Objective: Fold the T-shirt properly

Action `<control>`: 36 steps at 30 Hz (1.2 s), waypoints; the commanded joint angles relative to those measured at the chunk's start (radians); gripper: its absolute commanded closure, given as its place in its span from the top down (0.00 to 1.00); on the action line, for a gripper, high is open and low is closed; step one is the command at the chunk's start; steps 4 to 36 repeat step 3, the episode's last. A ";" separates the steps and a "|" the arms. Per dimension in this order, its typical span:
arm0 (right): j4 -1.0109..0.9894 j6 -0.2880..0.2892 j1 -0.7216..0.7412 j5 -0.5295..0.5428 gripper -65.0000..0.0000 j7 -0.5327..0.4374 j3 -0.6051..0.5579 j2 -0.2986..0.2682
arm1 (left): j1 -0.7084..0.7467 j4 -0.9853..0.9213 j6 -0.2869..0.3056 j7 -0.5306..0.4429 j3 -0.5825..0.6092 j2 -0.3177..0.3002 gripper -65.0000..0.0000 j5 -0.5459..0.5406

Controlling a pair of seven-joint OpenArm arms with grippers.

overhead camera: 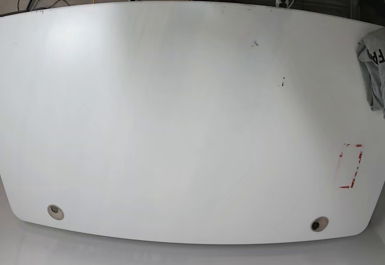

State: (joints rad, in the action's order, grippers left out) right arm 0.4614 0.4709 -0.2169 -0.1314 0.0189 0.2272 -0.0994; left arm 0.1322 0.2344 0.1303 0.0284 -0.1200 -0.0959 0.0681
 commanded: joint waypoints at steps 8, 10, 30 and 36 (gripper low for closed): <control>0.001 0.005 -0.003 0.003 0.16 -0.007 0.002 -0.006 | 0.001 0.001 -0.002 -0.003 0.038 -0.003 0.54 0.000; 0.001 0.005 -0.003 0.003 0.16 -0.007 0.002 -0.006 | 0.001 0.001 -0.002 -0.003 0.038 -0.003 0.54 0.000; 0.001 0.005 -0.003 0.003 0.16 -0.007 0.002 -0.006 | 0.001 0.001 -0.002 -0.003 0.038 -0.003 0.54 0.000; 0.001 0.005 -0.003 0.003 0.16 -0.007 0.002 -0.006 | 0.001 0.001 -0.002 -0.003 0.038 -0.003 0.54 0.000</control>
